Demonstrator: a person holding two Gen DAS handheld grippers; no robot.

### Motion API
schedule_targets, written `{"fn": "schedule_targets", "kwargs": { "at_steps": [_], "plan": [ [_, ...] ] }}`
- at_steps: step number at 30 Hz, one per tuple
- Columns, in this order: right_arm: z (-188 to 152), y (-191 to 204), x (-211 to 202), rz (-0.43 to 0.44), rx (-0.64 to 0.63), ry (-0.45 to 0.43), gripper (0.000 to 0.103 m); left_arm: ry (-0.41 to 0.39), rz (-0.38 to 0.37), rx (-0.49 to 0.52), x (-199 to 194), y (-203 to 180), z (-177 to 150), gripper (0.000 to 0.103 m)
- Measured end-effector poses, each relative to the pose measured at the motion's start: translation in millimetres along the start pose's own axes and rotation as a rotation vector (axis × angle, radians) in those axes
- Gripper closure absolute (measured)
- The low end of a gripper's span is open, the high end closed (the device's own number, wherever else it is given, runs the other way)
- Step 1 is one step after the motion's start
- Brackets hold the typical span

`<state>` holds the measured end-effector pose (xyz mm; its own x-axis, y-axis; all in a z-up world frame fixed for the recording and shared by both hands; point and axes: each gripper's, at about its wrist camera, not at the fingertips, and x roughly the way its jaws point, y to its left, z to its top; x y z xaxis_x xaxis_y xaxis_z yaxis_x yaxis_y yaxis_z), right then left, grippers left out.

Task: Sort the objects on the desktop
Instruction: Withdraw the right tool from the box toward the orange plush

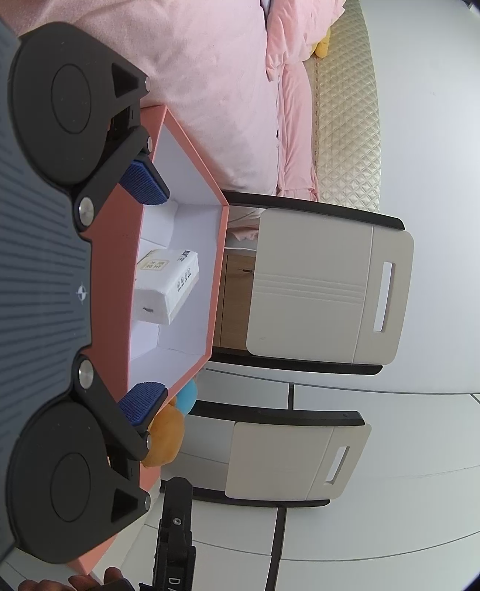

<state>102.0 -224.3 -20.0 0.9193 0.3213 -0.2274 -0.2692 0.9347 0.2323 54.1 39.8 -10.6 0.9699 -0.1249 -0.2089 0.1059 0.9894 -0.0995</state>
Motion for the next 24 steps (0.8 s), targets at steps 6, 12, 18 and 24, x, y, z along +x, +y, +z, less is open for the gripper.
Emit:
{"fn": "schedule_targets", "kwargs": {
  "at_steps": [6, 12, 18, 24],
  "plan": [
    [-0.8, -1.2, -1.2, -0.001, 0.007, 0.003, 0.000, 0.001, -0.003, 0.003, -0.2, -0.6, -0.8, 0.000],
    [-1.7, -1.7, -1.7, -0.008, 0.007, 0.007, 0.000, 0.002, -0.005, 0.003, 0.0, -1.4, -1.2, 0.000],
    [-2.9, -0.9, -2.4, -0.015, -0.003, 0.003, 0.000, 0.004, -0.009, 0.006, 0.1, -3.4, -1.8, 0.000],
    [-4.0, 1.4, -4.5, -0.040, -0.033, -0.029, 0.000, 0.004, -0.010, 0.006, 0.0, -3.8, -2.1, 0.000]
  ]
}}
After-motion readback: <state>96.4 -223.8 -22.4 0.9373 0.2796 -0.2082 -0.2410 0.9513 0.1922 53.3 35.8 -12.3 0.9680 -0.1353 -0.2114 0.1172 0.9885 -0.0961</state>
